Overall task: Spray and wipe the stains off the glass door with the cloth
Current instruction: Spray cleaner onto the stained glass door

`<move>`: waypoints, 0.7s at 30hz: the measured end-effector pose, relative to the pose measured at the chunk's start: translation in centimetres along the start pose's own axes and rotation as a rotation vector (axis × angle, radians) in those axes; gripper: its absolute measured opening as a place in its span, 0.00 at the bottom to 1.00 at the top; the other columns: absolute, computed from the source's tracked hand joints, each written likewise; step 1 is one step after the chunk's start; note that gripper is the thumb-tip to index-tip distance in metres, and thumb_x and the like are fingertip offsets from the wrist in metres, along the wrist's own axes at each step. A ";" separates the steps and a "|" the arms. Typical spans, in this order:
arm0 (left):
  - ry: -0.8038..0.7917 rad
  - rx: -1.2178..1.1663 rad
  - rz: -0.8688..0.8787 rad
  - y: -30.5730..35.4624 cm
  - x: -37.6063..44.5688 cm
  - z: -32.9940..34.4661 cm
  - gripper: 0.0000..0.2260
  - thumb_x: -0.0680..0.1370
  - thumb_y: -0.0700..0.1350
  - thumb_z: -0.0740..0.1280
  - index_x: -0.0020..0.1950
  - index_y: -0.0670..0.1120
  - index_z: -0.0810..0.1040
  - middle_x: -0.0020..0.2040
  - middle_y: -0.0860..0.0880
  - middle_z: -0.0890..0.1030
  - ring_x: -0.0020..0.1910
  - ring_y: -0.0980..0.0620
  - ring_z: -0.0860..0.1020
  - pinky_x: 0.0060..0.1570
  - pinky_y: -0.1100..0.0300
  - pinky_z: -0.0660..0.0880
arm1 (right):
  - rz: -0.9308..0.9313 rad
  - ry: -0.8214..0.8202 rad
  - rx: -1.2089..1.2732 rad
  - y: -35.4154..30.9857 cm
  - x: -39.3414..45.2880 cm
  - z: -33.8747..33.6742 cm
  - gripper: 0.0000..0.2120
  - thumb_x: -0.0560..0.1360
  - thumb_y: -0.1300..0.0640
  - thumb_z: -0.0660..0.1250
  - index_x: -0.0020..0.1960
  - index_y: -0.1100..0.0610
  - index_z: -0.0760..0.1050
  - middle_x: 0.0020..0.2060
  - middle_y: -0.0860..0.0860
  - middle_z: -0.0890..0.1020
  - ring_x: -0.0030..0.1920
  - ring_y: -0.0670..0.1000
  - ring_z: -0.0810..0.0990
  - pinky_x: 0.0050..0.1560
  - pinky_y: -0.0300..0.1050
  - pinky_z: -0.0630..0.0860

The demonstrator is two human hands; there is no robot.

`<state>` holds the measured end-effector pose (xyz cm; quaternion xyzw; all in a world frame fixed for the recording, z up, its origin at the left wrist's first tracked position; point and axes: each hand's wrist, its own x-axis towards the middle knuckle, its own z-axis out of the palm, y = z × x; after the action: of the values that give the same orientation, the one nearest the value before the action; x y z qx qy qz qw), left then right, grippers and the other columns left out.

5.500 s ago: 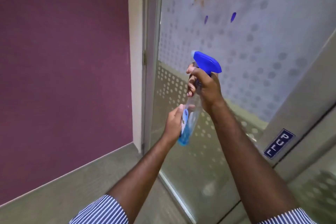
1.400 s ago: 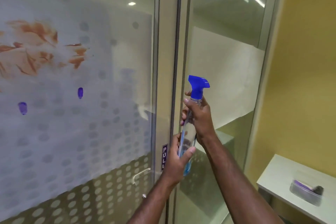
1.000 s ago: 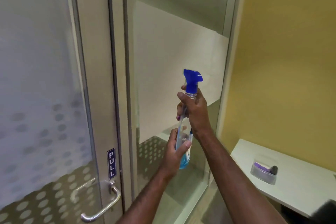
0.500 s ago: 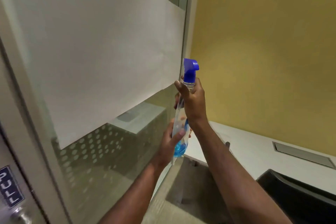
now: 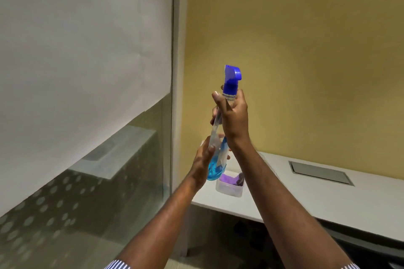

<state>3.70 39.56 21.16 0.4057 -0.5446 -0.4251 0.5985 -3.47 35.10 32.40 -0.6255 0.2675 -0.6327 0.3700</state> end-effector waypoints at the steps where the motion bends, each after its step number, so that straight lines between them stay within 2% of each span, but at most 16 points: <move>1: -0.025 -0.021 0.006 -0.3 1.8 0.0 0.48 0.56 0.86 0.61 0.67 0.59 0.71 0.65 0.49 0.80 0.62 0.50 0.83 0.63 0.55 0.80 | 0.000 0.017 -0.006 0.8 1.3 -0.3 0.16 0.77 0.49 0.69 0.58 0.56 0.69 0.31 0.48 0.77 0.28 0.50 0.77 0.32 0.48 0.80; 3: -0.078 -0.067 0.013 -0.9 4.9 0.1 0.49 0.56 0.86 0.61 0.67 0.56 0.72 0.62 0.50 0.81 0.57 0.54 0.85 0.55 0.62 0.82 | 0.012 0.041 -0.015 2.3 3.7 -0.9 0.15 0.77 0.50 0.70 0.58 0.56 0.69 0.29 0.45 0.76 0.29 0.50 0.76 0.32 0.48 0.80; 7: -0.165 -0.108 -0.007 -3.0 10.5 0.2 0.48 0.58 0.86 0.61 0.66 0.54 0.72 0.59 0.51 0.80 0.52 0.59 0.86 0.51 0.64 0.82 | 0.021 0.078 -0.009 5.3 7.5 -2.3 0.16 0.77 0.52 0.69 0.61 0.56 0.71 0.29 0.45 0.76 0.28 0.48 0.76 0.29 0.45 0.79; 9: -0.210 -0.088 -0.027 -4.1 12.9 0.4 0.45 0.59 0.85 0.62 0.65 0.56 0.72 0.57 0.55 0.82 0.52 0.61 0.85 0.49 0.67 0.81 | 0.018 0.087 -0.008 6.8 9.1 -3.2 0.16 0.78 0.53 0.68 0.63 0.56 0.71 0.31 0.49 0.76 0.29 0.49 0.77 0.30 0.45 0.80; 12: -0.264 -0.042 -0.062 -5.7 16.3 0.9 0.41 0.62 0.84 0.62 0.66 0.60 0.72 0.55 0.66 0.84 0.57 0.62 0.84 0.50 0.69 0.80 | 0.025 0.086 -0.003 8.8 11.3 -4.8 0.18 0.78 0.55 0.67 0.66 0.58 0.71 0.34 0.57 0.73 0.29 0.52 0.75 0.30 0.47 0.79; 16: -0.344 -0.006 -0.069 -7.6 20.9 1.7 0.38 0.64 0.81 0.64 0.69 0.64 0.71 0.60 0.68 0.82 0.62 0.64 0.82 0.51 0.69 0.80 | 0.030 0.082 -0.009 11.8 14.2 -7.6 0.17 0.79 0.56 0.66 0.66 0.59 0.71 0.33 0.59 0.74 0.28 0.51 0.75 0.30 0.46 0.79; 18: -0.375 0.001 -0.080 -8.4 23.1 2.4 0.33 0.67 0.77 0.67 0.69 0.65 0.71 0.60 0.70 0.82 0.63 0.64 0.81 0.52 0.71 0.79 | 0.030 0.077 -0.007 13.5 15.6 -9.3 0.15 0.79 0.56 0.66 0.65 0.57 0.71 0.32 0.56 0.75 0.29 0.51 0.76 0.32 0.46 0.79; 21: -0.398 -0.003 -0.097 -10.1 26.5 3.7 0.27 0.72 0.64 0.69 0.70 0.62 0.71 0.63 0.66 0.81 0.64 0.58 0.81 0.55 0.68 0.80 | 0.026 0.051 -0.006 16.0 17.7 -11.9 0.15 0.80 0.57 0.65 0.66 0.57 0.72 0.31 0.54 0.77 0.30 0.52 0.76 0.35 0.48 0.80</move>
<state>0.54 11.18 20.04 0.3385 -0.6311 -0.5261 0.4586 -12.12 10.09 29.19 -0.6067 0.2868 -0.6430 0.3692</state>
